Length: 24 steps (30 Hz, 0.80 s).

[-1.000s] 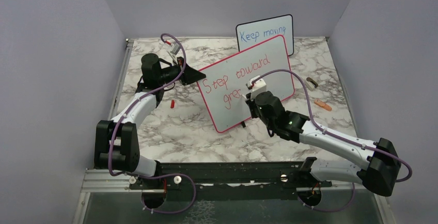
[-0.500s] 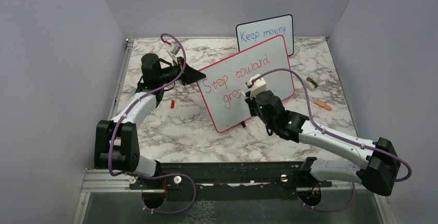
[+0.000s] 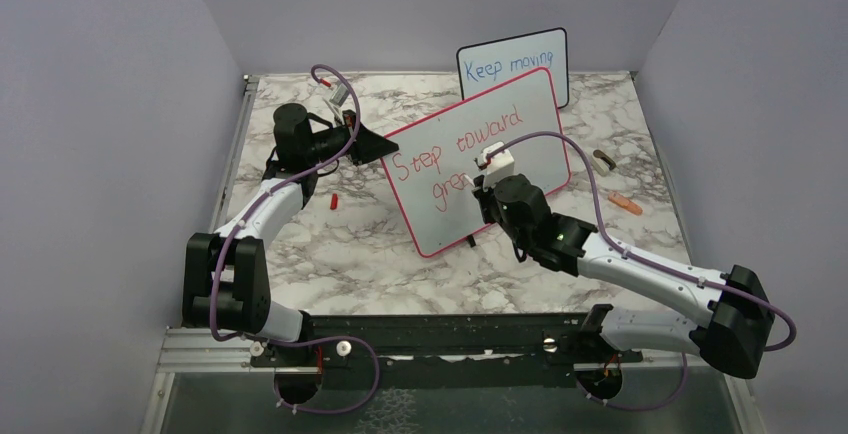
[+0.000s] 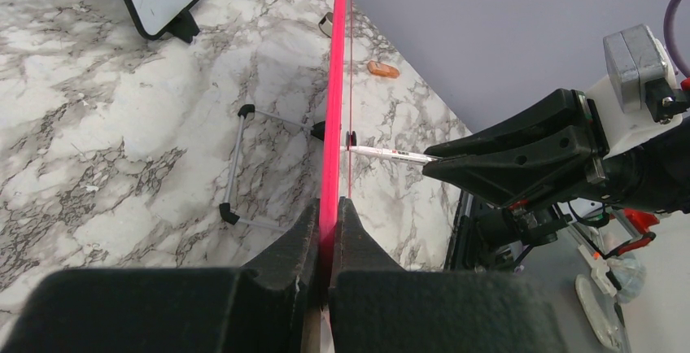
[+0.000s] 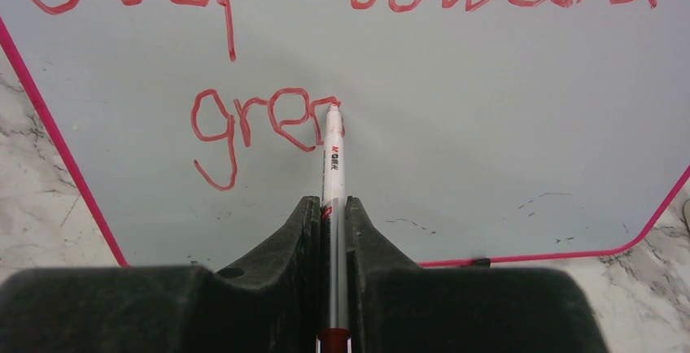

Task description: Write a sentence on the whiteboard

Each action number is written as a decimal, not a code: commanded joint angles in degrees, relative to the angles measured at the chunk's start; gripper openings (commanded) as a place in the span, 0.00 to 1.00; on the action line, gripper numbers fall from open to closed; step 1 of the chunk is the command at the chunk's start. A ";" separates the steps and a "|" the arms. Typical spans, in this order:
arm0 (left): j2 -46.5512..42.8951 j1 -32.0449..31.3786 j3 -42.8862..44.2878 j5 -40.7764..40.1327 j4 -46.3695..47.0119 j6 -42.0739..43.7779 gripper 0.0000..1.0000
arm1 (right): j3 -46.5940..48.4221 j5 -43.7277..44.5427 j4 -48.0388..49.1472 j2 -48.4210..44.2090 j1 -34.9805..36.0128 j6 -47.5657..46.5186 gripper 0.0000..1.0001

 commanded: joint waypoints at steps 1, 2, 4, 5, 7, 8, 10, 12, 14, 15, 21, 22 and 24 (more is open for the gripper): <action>1.46 0.05 0.33 0.98 -3.39 1.06 0.00 | 0.70 1.48 0.44 -0.15 -0.51 0.42 0.00; 1.46 0.00 0.29 0.96 -3.39 1.06 0.00 | 0.44 1.54 0.00 -0.35 -0.52 0.60 0.00; 1.46 0.06 0.33 1.01 -3.39 1.06 0.00 | -0.25 1.23 -0.86 -0.77 -0.57 1.07 0.00; 1.46 0.01 0.30 0.97 -3.39 1.10 0.00 | -0.54 1.20 -1.33 -0.99 -0.56 1.27 0.00; 1.46 -0.01 0.28 0.95 -3.39 1.14 0.00 | -1.12 1.24 -2.14 -1.55 -0.63 1.68 0.00; 1.46 -0.01 0.28 0.96 -3.39 1.14 0.00 | -1.44 1.36 -2.37 -1.82 -0.62 1.78 0.00; 1.54 0.02 0.29 0.92 -3.39 1.14 0.00 | -1.96 1.66 -2.96 -2.21 -0.61 1.97 0.00; 1.55 -0.02 0.35 0.89 -3.39 1.14 0.00 | -2.27 1.67 -3.45 -2.53 -0.61 2.15 0.00; 1.55 0.06 0.33 0.88 -3.39 1.14 0.00 | -2.53 1.63 -3.74 -2.69 -0.61 2.38 0.00; 1.55 0.00 0.29 0.87 -3.39 1.14 0.00 | -2.62 1.51 -3.82 -2.83 -0.61 2.42 0.00; 1.61 0.00 0.29 0.94 -3.39 1.14 0.00 | -2.65 1.73 -3.91 -2.52 -0.61 2.45 0.00; 1.60 0.02 0.34 0.96 -3.39 1.14 0.00 | -2.70 1.98 -3.75 -2.52 -0.61 2.43 0.00; 1.64 -0.01 0.29 0.89 -3.39 1.20 0.00 | -2.65 2.58 -3.46 -2.56 -0.66 2.41 0.00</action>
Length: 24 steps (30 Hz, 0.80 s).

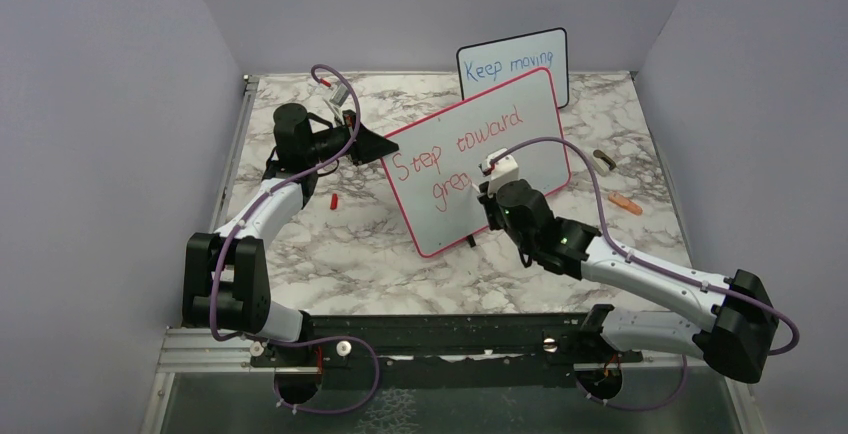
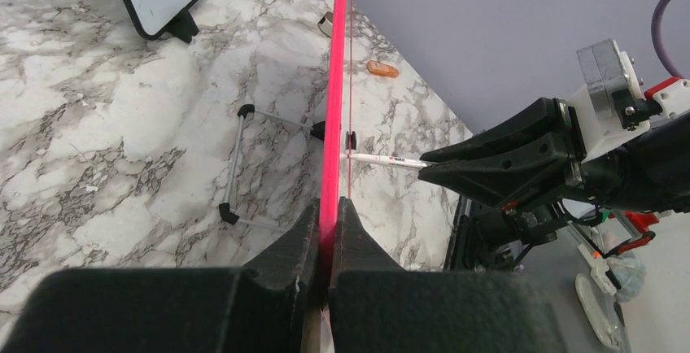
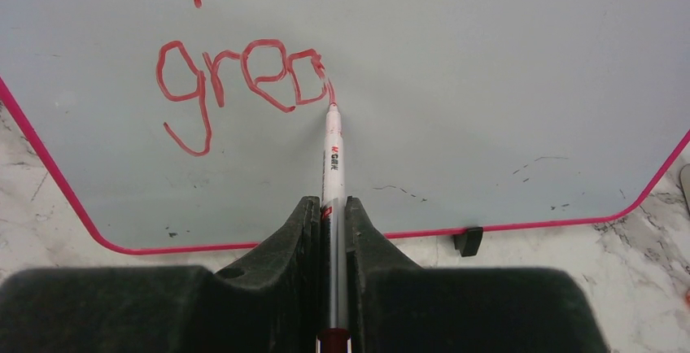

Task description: Write a sentence on the whiteboard

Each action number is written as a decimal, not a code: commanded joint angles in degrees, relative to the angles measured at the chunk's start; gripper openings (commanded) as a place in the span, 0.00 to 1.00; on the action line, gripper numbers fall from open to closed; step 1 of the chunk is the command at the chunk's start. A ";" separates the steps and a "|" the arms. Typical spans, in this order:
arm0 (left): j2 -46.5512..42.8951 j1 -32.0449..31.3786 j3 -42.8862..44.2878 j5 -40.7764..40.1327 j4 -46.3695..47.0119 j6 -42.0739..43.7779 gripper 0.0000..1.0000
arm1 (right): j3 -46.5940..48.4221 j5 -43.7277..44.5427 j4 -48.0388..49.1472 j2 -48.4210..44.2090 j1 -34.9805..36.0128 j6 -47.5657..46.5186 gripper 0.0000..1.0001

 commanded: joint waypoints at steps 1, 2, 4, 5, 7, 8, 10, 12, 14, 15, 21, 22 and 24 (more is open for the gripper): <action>1.61 -0.08 0.33 0.90 -3.41 1.21 0.00 | -0.40 2.58 -0.05 -0.85 -0.32 0.39 0.00; 1.61 -0.03 0.31 0.88 -3.41 1.19 0.00 | -0.35 2.78 0.08 -1.02 -0.33 0.37 0.00; 1.61 0.03 0.30 0.88 -3.44 1.15 0.00 | -0.28 2.90 0.34 -1.33 -0.35 0.12 0.00; 1.64 0.01 0.32 0.87 -3.44 1.20 0.00 | -0.20 2.86 0.53 -1.58 -0.35 -0.03 0.00; 1.62 0.04 0.28 0.88 -3.50 1.20 0.00 | 0.05 2.57 0.67 -2.13 -0.42 -0.29 0.00; 1.55 -0.02 0.28 0.90 -3.50 1.21 0.00 | 0.24 2.36 0.67 -2.39 -0.42 -0.47 0.00; 1.53 -0.02 0.37 0.81 -3.55 1.21 0.00 | 0.59 1.89 0.63 -2.86 -0.42 -0.87 0.00; 1.53 -0.02 0.37 0.79 -3.65 1.25 0.00 | 0.81 1.60 0.62 -3.18 -0.55 -1.23 0.00; 1.61 0.01 0.44 0.84 -3.82 1.34 0.00 | 1.03 1.49 0.62 -3.34 -0.85 -1.52 0.00; 1.61 -0.02 0.46 0.94 -3.98 1.38 0.00 | 1.01 1.50 0.77 -3.44 -1.04 -1.81 0.00; 1.76 0.03 0.63 0.96 -4.42 1.65 0.00 | 1.05 0.95 1.19 -3.70 -2.66 -2.88 0.00; 1.72 -0.01 0.63 0.96 -4.46 1.65 0.00 | 1.05 0.83 1.23 -3.69 -2.76 -2.96 0.00; 1.70 0.00 0.64 0.90 -4.60 1.74 0.00 | 0.97 0.47 1.50 -3.72 -2.96 -3.12 0.00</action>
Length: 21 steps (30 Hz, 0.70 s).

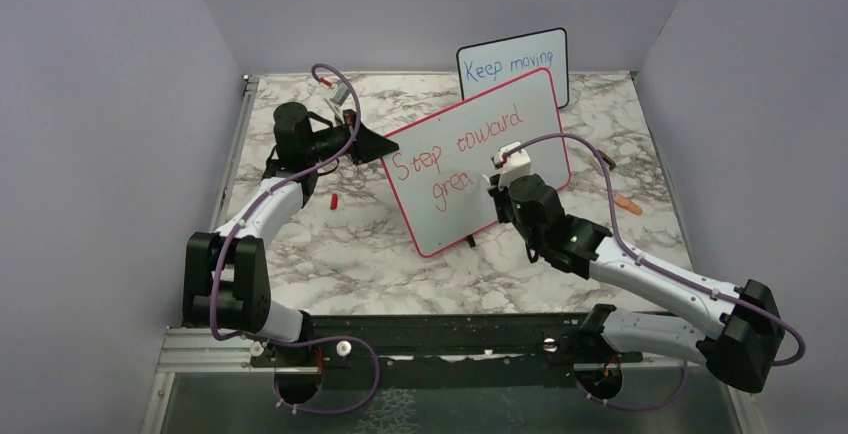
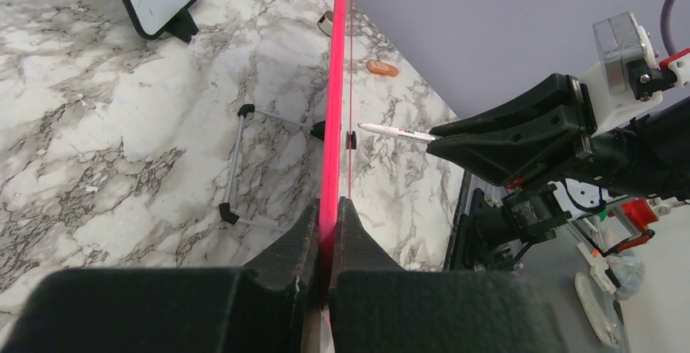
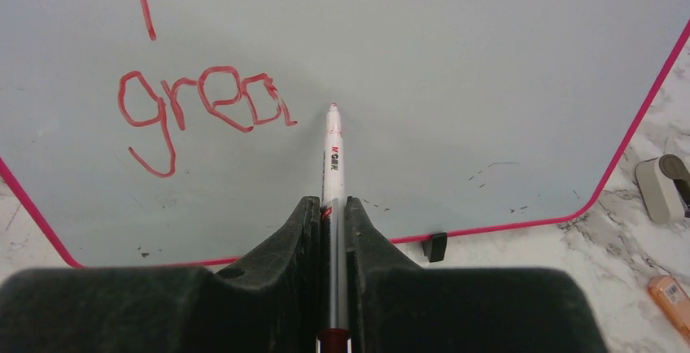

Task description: Write a sentence on the whiteboard

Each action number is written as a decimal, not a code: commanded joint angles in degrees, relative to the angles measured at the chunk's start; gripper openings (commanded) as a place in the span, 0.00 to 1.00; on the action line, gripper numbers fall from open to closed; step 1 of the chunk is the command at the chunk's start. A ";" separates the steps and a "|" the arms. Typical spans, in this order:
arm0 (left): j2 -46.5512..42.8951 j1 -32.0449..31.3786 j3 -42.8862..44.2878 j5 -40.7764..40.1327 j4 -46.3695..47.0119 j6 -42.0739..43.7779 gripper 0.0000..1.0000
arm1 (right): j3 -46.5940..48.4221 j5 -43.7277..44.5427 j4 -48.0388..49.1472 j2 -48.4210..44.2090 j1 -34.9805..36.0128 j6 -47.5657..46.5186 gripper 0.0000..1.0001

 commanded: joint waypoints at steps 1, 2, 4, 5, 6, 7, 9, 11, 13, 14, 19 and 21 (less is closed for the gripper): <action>1.50 -0.09 0.18 0.88 -4.00 1.45 0.00 | 0.92 -0.44 1.68 -1.05 -0.67 -1.24 0.00; 1.58 -0.03 0.20 0.90 -4.09 1.53 0.00 | 0.84 -0.38 1.93 -0.98 -0.69 -1.35 0.00; 1.63 0.00 0.22 0.87 -4.23 1.63 0.00 | 0.83 -0.29 2.28 -0.96 -0.82 -1.40 0.00; 1.60 -0.07 0.22 0.86 -4.27 1.70 0.00 | 0.72 -0.35 2.49 -0.96 -0.86 -1.42 0.00; 1.59 0.00 0.22 0.80 -4.35 1.76 0.00 | 0.70 -0.38 2.66 -0.96 -0.91 -1.42 0.00; 1.59 -0.01 0.27 0.79 -4.40 1.80 0.00 | 0.70 -0.38 2.89 -0.88 -0.97 -1.42 0.00; 1.61 -0.04 0.31 0.80 -4.53 1.80 0.00 | 0.62 -0.58 3.18 -0.87 -0.98 -1.45 0.00; 1.67 -0.02 0.31 0.70 -4.62 1.89 0.00 | 0.53 -0.59 3.53 -0.68 -0.98 -1.44 0.00; 1.69 0.02 0.36 0.74 -4.78 1.97 0.00 | 0.48 -0.61 3.66 -0.61 -0.97 -1.33 0.00; 1.68 -0.06 0.39 0.70 -4.80 1.98 0.00 | 0.40 -0.59 3.85 -0.69 -1.02 -1.31 0.00; 1.68 -0.05 0.40 0.61 -5.04 2.07 0.00 | 0.26 -0.61 4.20 -0.46 -0.96 -0.86 0.00; 1.64 -0.02 0.48 0.65 -5.14 2.15 0.00 | 0.18 -0.57 4.50 -0.23 -0.98 -0.72 0.00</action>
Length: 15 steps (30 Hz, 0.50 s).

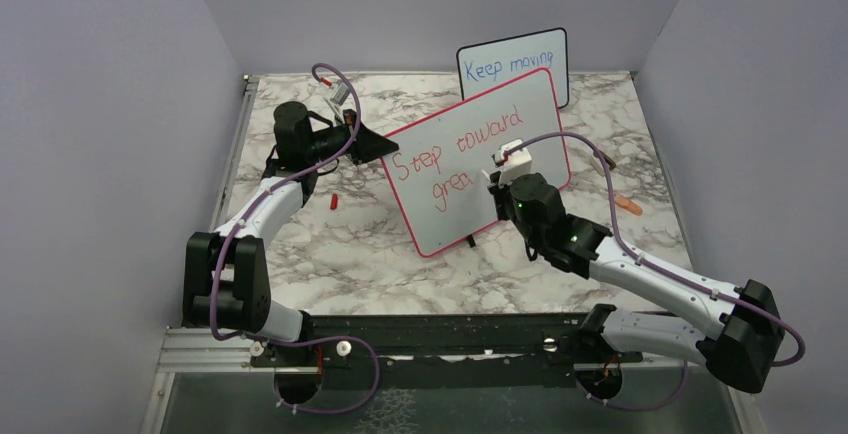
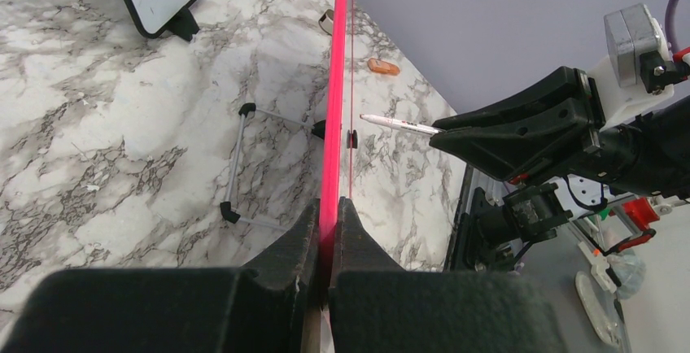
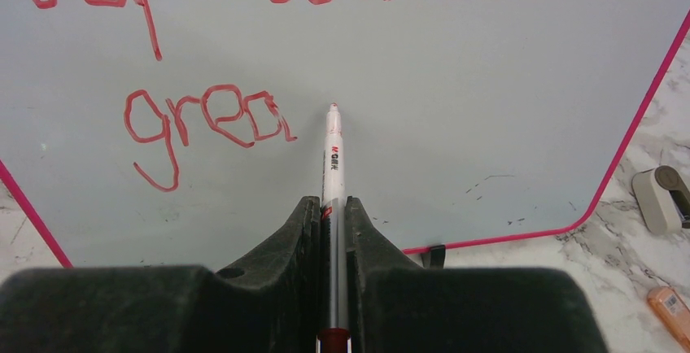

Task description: Write a sentence on the whiteboard

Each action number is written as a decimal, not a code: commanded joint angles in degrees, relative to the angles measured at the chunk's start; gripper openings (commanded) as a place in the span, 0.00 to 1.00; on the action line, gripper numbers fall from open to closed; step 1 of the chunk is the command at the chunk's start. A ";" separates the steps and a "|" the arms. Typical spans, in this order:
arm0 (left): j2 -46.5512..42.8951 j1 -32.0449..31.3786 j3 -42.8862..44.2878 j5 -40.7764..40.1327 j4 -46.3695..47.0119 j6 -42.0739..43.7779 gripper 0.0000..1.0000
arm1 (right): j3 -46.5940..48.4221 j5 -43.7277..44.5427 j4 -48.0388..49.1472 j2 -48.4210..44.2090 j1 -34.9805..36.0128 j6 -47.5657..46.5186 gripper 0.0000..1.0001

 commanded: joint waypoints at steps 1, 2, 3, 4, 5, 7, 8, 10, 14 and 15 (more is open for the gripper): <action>1.51 -0.08 0.18 0.65 -4.36 1.56 0.00 | 0.23 -0.50 2.49 0.01 -0.30 0.28 0.00; 1.51 -0.05 0.18 0.63 -4.40 1.63 0.00 | 0.31 -0.62 2.51 0.14 -0.30 0.29 0.00; 1.50 -0.05 0.18 0.55 -4.45 1.65 0.00 | 0.41 -0.80 2.48 0.25 -0.30 0.28 0.00; 1.50 -0.05 0.18 0.54 -4.49 1.65 0.00 | 0.50 -0.99 2.56 0.35 -0.30 0.43 0.00; 1.50 -0.03 0.18 0.53 -4.54 1.73 0.00 | 0.52 -1.16 2.72 0.43 -0.33 0.45 0.00; 1.50 -0.06 0.20 0.45 -4.58 1.74 0.00 | 0.65 -1.52 3.00 0.65 -0.32 0.46 0.00; 1.55 -0.06 0.25 0.47 -4.63 1.74 0.00 | 0.69 -1.72 3.08 0.82 -0.30 0.44 0.00; 1.51 -0.04 0.26 0.45 -4.67 1.83 0.00 | 0.86 -2.20 3.32 1.20 -0.30 0.46 0.00; 1.50 -0.14 0.26 0.44 -4.81 1.92 0.00 | 1.05 -3.13 3.35 1.88 -0.33 0.51 0.00; 1.50 -0.13 0.26 0.48 -4.84 1.96 0.00 | 1.12 -3.28 3.31 2.12 -0.33 0.49 0.00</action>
